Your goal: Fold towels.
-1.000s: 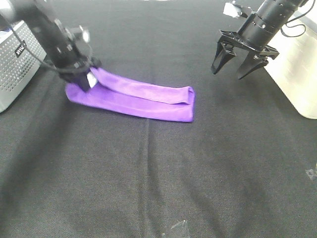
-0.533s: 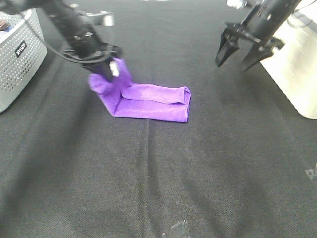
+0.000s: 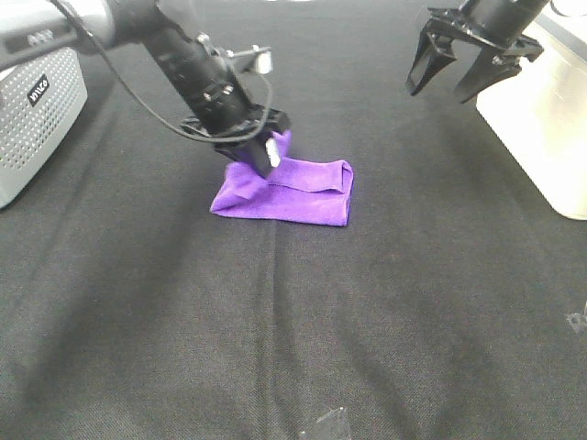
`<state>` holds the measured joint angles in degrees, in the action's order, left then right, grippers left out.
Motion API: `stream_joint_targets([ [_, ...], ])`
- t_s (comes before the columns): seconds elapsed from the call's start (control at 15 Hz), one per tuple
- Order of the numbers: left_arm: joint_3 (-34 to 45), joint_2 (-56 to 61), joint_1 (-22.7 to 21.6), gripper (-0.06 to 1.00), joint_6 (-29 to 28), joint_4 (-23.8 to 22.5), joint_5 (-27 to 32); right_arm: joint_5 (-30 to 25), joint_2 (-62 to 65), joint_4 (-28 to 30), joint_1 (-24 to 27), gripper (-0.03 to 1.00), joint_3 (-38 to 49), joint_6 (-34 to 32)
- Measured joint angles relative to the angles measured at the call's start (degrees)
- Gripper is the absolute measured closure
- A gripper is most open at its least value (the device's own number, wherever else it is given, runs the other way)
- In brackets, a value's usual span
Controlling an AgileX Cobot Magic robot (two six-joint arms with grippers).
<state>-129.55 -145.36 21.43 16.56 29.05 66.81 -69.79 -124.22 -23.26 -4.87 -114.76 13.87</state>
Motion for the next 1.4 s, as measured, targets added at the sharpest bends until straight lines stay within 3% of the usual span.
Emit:
stream_joint_targets([
  [0.2,0.00,-1.83,1.20,0.86,-0.11,4.07,-4.47,0.00,0.80,-0.17,0.00,0.23,0.00,-0.06],
  [0.47,0.00,-2.52,3.90,0.33,0.63,9.22,-7.62,0.00,1.03,-0.17,0.00,0.23,0.00,-1.03],
  [0.73,-0.74,-2.52,4.13,0.29,0.97,9.17,-8.59,-0.06,2.58,-0.17,0.00,0.23,0.00,-1.38],
  [0.93,-6.93,-2.64,4.13,0.29,1.09,8.77,-7.68,-0.06,2.75,-0.17,0.00,0.23,0.00,-1.43],
  [1.07,-11.23,-2.64,3.61,0.29,0.29,4.64,-3.27,-0.06,3.38,0.00,0.00,0.23,0.00,-1.60],
  [1.13,-13.58,-2.64,2.64,0.29,-2.58,-1.15,0.57,-0.06,4.24,0.17,0.00,0.23,0.00,-1.60],
  [1.33,-17.02,-2.64,-0.34,0.29,-10.60,-12.72,2.52,-0.11,8.37,2.52,0.00,0.23,0.00,-2.01],
  [1.4,-17.42,-2.18,-1.43,0.29,-11.80,-14.73,2.52,-0.17,9.80,4.01,0.00,0.23,0.00,-3.09],
])
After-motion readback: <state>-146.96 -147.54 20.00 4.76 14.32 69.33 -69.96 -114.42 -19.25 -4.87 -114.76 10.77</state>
